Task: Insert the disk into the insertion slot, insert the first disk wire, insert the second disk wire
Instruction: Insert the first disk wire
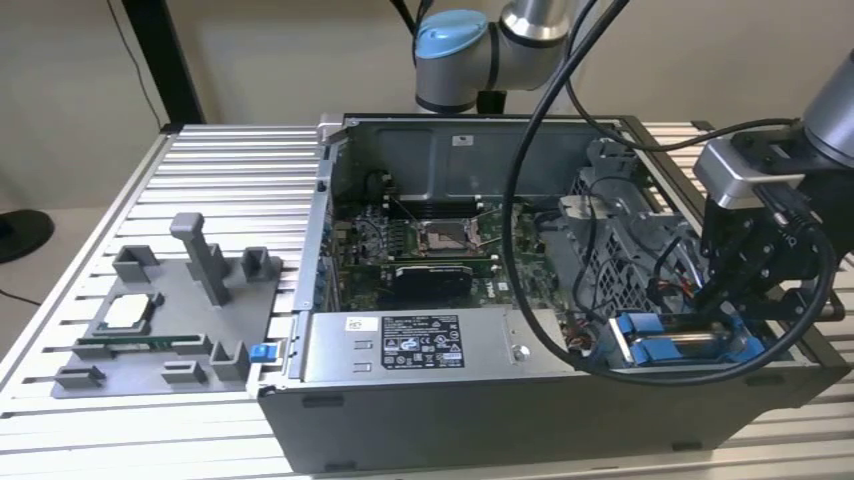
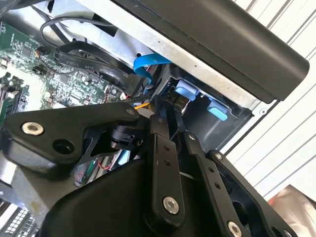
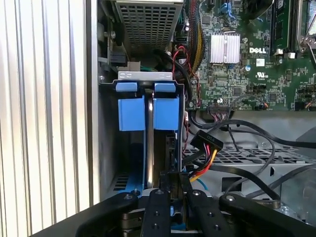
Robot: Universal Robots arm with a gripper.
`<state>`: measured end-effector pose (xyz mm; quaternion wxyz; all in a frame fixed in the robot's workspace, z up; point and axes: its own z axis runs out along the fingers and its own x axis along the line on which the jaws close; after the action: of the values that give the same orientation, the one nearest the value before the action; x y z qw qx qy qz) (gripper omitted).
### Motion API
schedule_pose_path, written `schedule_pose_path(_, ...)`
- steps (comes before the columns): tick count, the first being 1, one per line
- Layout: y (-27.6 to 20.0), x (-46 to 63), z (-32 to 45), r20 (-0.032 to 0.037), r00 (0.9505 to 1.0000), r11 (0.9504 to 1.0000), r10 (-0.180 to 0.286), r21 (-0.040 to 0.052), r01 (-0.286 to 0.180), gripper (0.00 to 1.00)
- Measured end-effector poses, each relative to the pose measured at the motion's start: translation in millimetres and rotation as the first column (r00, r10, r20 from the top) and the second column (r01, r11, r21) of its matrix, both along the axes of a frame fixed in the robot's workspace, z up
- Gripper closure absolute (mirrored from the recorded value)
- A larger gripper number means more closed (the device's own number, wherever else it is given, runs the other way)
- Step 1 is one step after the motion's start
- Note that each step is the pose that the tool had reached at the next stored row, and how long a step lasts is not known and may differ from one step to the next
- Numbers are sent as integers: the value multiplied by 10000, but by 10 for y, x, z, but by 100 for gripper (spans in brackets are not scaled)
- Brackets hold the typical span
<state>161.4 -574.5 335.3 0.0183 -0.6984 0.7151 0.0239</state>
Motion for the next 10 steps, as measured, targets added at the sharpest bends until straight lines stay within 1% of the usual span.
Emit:
schedule_pose_path(4, 1, 0, -3, 1, 10000, 10000, 0, 9, 0, 100)
schedule_pose_path(5, 0, 0, -5, 0, 10000, 10000, 0, 10, 0, 0)
schedule_pose_path(7, 0, 0, 15, -1, 10000, 10000, -1, 34, 1, 0)
schedule_pose_path(8, 0, 0, 51, -1, 10000, 10000, -1, 46, 1, 0)
schedule_pose_path(10, 0, 0, 143, -1, 10000, 10000, -1, 43, 1, 0)
